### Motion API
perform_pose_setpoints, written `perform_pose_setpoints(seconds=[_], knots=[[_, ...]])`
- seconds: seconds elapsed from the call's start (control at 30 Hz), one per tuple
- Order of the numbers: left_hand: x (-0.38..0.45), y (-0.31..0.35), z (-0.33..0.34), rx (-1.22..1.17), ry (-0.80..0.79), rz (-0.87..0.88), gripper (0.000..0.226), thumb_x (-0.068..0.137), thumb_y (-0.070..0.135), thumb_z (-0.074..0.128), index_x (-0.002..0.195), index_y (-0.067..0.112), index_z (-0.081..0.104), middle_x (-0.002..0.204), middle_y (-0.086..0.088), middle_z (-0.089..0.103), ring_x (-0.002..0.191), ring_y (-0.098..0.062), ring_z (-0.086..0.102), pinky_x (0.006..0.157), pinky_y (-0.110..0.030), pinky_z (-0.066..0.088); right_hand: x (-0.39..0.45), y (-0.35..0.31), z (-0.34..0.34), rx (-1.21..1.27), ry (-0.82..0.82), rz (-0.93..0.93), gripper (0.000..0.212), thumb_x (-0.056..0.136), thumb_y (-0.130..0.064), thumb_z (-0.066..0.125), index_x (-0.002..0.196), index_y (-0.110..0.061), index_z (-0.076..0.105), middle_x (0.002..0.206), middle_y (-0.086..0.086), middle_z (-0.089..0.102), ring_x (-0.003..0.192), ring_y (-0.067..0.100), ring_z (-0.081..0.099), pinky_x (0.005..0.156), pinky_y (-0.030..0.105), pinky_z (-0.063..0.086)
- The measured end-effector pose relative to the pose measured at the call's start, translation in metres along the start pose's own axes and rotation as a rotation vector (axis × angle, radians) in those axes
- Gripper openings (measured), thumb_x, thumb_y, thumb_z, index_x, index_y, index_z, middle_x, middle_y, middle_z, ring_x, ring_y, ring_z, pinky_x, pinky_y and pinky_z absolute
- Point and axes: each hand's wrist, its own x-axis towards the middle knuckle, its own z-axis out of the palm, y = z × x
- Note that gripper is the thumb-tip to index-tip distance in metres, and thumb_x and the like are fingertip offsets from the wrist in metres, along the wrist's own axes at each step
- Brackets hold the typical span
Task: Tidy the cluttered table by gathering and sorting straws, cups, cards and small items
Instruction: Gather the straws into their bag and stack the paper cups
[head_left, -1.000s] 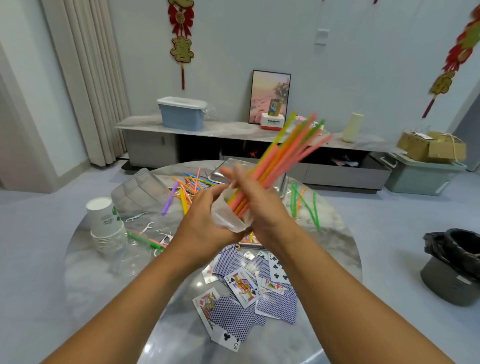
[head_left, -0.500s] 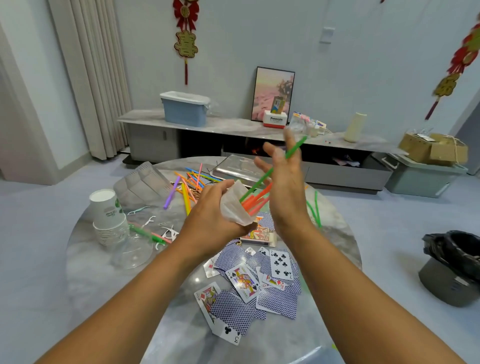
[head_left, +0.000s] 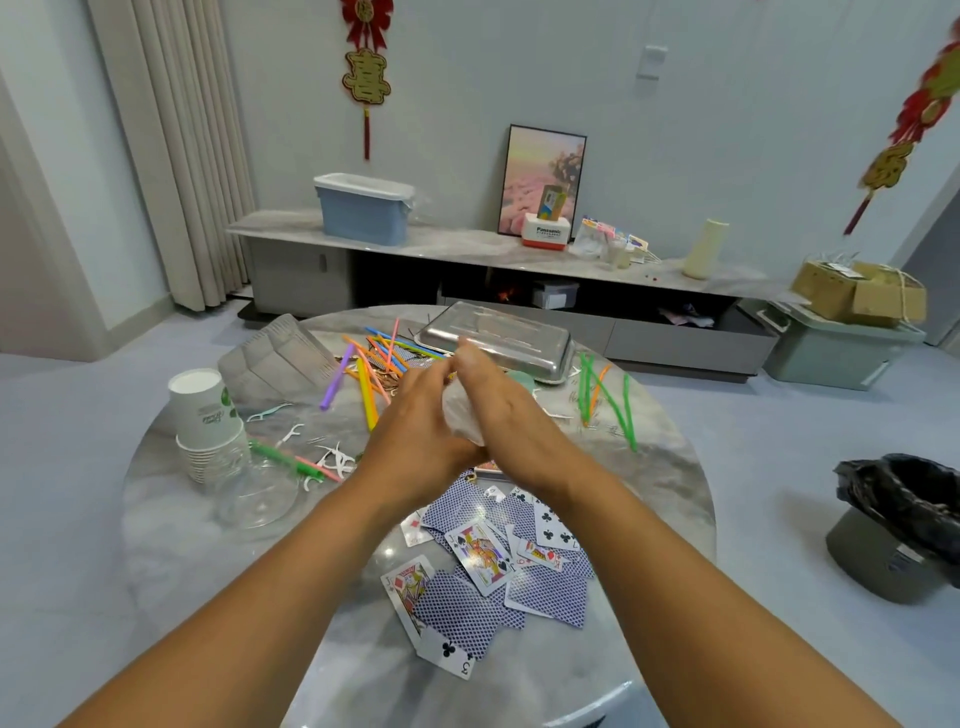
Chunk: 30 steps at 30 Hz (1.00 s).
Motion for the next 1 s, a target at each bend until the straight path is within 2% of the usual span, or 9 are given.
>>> perform_pose_setpoints(seconds=[0.07,0.13,0.3,0.4,0.5,0.63,0.73,0.87,1.0], knots=[[0.000,-0.004,0.005,0.081,-0.002,-0.017,0.102,0.053,0.053,0.086,0.143,0.039,0.040,0.136,0.009,0.046,0.124,-0.018,0.053,0.100,-0.048,0.048,0.006,0.002,-0.003,0.147,0.154,0.035,0.062,0.105,-0.059,0.031,0.159,-0.030,0.029,0.160,-0.022,0.026,0.145,-0.007,0.025,0.120,0.022,0.017],[-0.001,-0.007,0.013,0.187,-0.023,-0.020,0.111,0.056,0.057,0.089,0.149,0.035,0.031,0.142,0.008,0.043,0.128,-0.020,0.050,0.104,-0.048,0.045,0.012,0.010,-0.014,0.149,0.249,0.148,0.060,0.103,-0.059,0.038,0.156,-0.029,0.037,0.160,-0.014,0.035,0.146,0.005,0.033,0.119,0.030,0.026],[-0.019,-0.019,0.049,0.396,-0.223,-0.010,0.116,0.054,0.071,0.084,0.146,0.027,0.027,0.138,0.008,0.045,0.131,-0.020,0.044,0.109,-0.038,0.036,0.004,0.050,-0.011,0.105,-0.017,0.595,0.041,0.102,-0.050,0.049,0.129,-0.021,0.059,0.121,0.005,0.068,0.107,0.028,0.067,0.090,0.047,0.056],[-0.025,-0.036,0.061,0.453,-0.409,-0.002,0.142,0.052,0.080,0.078,0.159,0.026,0.002,0.167,0.004,0.014,0.154,-0.018,0.013,0.126,-0.047,0.006,0.000,0.074,-0.012,0.143,0.034,0.719,0.023,0.105,-0.029,0.049,0.117,-0.017,0.063,0.104,0.009,0.069,0.090,0.027,0.067,0.075,0.039,0.056],[-0.022,-0.048,0.060,0.456,-0.512,0.016,0.151,0.049,0.091,0.069,0.159,0.028,-0.012,0.169,0.007,-0.010,0.155,-0.011,-0.011,0.124,-0.049,-0.011,-0.002,0.096,-0.016,0.126,0.079,0.789,0.018,0.103,-0.019,0.051,0.120,-0.018,0.058,0.103,0.011,0.066,0.083,0.026,0.065,0.070,0.035,0.055],[-0.018,-0.053,0.052,0.381,-0.582,-0.075,0.144,0.052,0.097,0.057,0.161,0.027,-0.006,0.170,0.006,-0.008,0.154,-0.011,-0.012,0.125,-0.048,-0.011,0.001,0.113,-0.017,0.046,0.090,0.822,0.021,0.101,-0.017,0.056,0.120,-0.013,0.064,0.096,0.010,0.064,0.078,0.024,0.061,0.069,0.034,0.051],[-0.016,-0.048,0.047,0.305,-0.588,-0.187,0.126,0.068,0.093,0.049,0.162,0.024,-0.001,0.170,0.003,-0.001,0.156,-0.016,-0.004,0.124,-0.042,-0.004,0.007,0.120,-0.013,-0.042,0.106,0.771,0.023,0.099,-0.018,0.059,0.120,-0.015,0.065,0.107,0.009,0.067,0.094,0.028,0.065,0.082,0.042,0.057],[-0.009,-0.043,0.039,0.142,-0.347,-0.323,0.066,0.099,0.043,0.056,0.155,0.019,0.029,0.160,-0.005,0.033,0.146,-0.022,0.030,0.110,-0.030,0.027,0.020,0.116,0.003,-0.239,0.238,0.537,0.022,0.096,-0.021,0.062,0.117,-0.017,0.071,0.111,0.002,0.071,0.101,0.022,0.066,0.087,0.037,0.053],[0.006,-0.044,0.022,-0.164,-0.046,-0.558,0.058,0.101,0.017,0.050,0.156,0.022,0.032,0.158,-0.003,0.039,0.141,-0.023,0.041,0.115,-0.040,0.037,0.036,0.107,0.042,-0.348,0.130,0.322,0.013,0.094,-0.018,0.065,0.099,-0.026,0.074,0.089,-0.013,0.071,0.082,0.003,0.065,0.064,0.020,0.043]])
